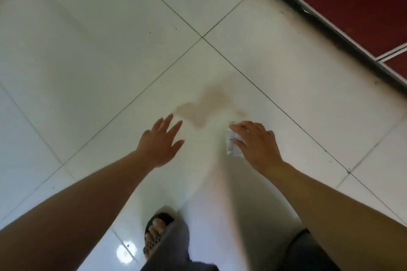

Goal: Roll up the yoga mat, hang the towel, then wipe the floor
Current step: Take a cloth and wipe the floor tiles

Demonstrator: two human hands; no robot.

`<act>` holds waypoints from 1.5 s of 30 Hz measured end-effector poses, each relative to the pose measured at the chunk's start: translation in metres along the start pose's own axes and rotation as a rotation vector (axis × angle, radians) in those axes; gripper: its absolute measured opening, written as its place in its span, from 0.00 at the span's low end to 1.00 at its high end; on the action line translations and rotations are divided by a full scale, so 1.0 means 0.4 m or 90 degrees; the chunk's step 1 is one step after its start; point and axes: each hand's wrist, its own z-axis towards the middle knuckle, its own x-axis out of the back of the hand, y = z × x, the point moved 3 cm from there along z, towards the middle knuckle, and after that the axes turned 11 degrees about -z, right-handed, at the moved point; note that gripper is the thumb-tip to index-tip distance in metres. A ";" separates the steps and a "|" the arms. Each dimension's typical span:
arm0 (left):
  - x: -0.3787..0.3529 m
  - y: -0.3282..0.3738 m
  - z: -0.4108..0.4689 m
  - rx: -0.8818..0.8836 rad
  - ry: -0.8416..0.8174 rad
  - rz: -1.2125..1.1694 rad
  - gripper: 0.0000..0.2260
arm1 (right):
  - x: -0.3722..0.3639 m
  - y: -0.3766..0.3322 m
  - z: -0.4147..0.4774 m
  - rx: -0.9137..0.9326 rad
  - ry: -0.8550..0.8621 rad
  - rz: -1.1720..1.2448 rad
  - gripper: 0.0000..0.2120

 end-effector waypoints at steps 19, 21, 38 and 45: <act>1.022 0.675 -1.013 -0.014 0.062 -0.372 0.26 | 1.407 -0.208 -0.690 -0.013 0.038 0.144 0.22; 1.105 0.723 -1.078 -0.029 0.099 -0.403 0.26 | 1.520 -0.209 -0.719 -0.005 0.069 0.153 0.24; 1.421 0.868 -1.284 -0.046 0.274 -0.424 0.25 | 1.957 -0.193 -0.733 0.078 0.229 0.124 0.18; 1.450 0.805 -1.325 -0.044 0.290 -0.434 0.25 | 1.953 -0.276 -0.720 0.048 0.216 0.159 0.17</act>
